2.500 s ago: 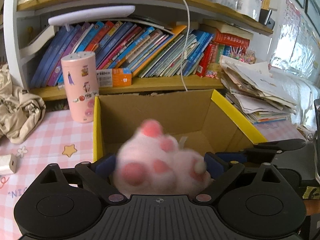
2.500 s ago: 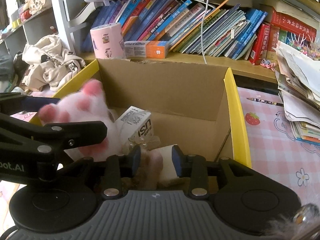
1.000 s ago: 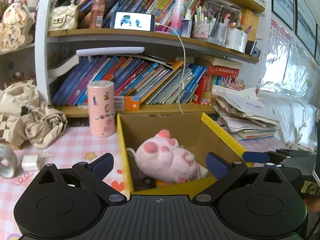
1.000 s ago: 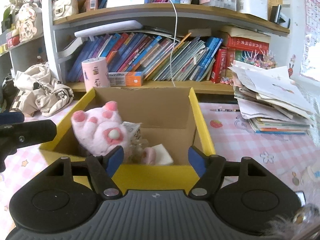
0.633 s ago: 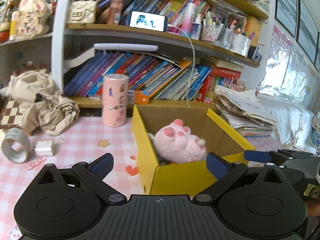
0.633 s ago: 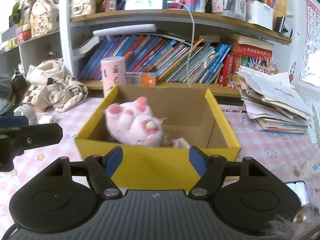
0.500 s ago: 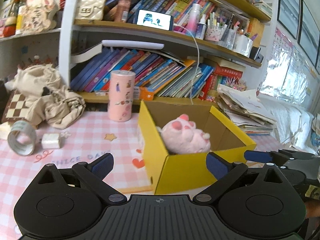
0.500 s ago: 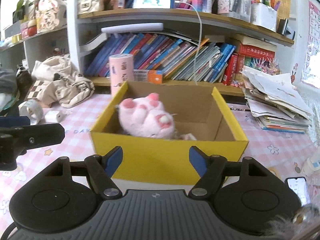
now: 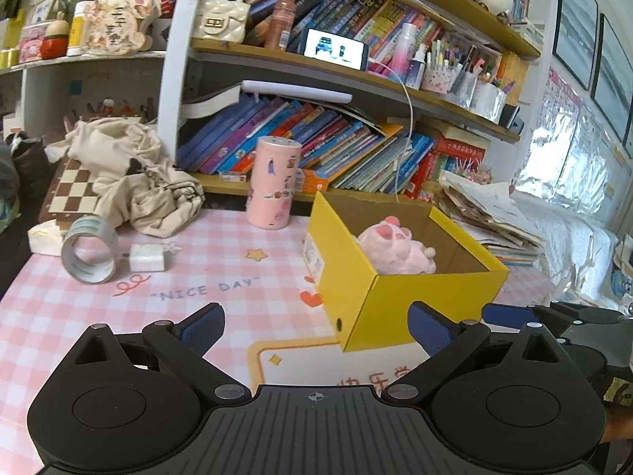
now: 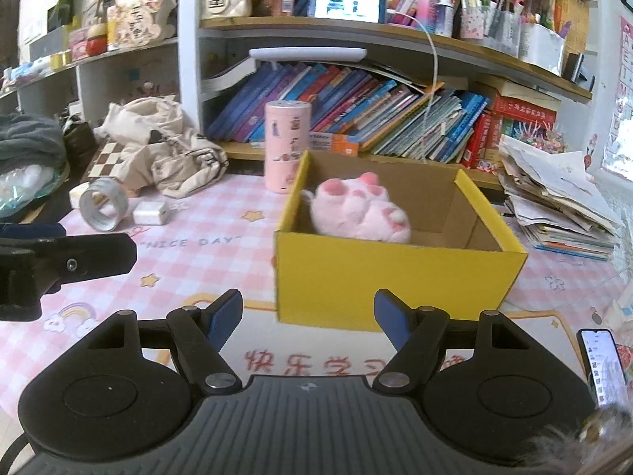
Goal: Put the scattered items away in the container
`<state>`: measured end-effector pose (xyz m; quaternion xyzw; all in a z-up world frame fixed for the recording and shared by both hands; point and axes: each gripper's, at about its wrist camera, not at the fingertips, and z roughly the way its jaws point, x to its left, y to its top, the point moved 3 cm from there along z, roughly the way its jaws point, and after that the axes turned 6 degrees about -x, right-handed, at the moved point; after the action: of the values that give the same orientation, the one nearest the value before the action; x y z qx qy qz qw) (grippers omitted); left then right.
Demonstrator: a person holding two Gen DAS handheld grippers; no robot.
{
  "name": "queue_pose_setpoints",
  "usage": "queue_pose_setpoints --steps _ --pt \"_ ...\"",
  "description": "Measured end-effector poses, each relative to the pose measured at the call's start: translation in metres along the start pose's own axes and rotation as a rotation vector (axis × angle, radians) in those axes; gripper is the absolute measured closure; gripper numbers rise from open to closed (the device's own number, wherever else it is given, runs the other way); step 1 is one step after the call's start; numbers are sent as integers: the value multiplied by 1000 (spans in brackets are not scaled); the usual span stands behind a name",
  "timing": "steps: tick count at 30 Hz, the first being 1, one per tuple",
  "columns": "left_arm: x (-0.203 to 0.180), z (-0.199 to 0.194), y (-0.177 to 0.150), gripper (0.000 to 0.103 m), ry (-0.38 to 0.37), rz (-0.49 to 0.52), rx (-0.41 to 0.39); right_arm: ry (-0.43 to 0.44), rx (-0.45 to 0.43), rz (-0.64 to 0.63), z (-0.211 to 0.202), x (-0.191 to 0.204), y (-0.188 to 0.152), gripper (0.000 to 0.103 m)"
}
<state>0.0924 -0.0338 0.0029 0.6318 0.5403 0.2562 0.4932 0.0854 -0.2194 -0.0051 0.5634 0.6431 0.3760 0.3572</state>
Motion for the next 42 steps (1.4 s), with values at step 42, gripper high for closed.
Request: queue_pose_setpoints --steps 42 --pt "104 -82 -18 3 162 -84 -8 159 32 -177 -14 144 -5 27"
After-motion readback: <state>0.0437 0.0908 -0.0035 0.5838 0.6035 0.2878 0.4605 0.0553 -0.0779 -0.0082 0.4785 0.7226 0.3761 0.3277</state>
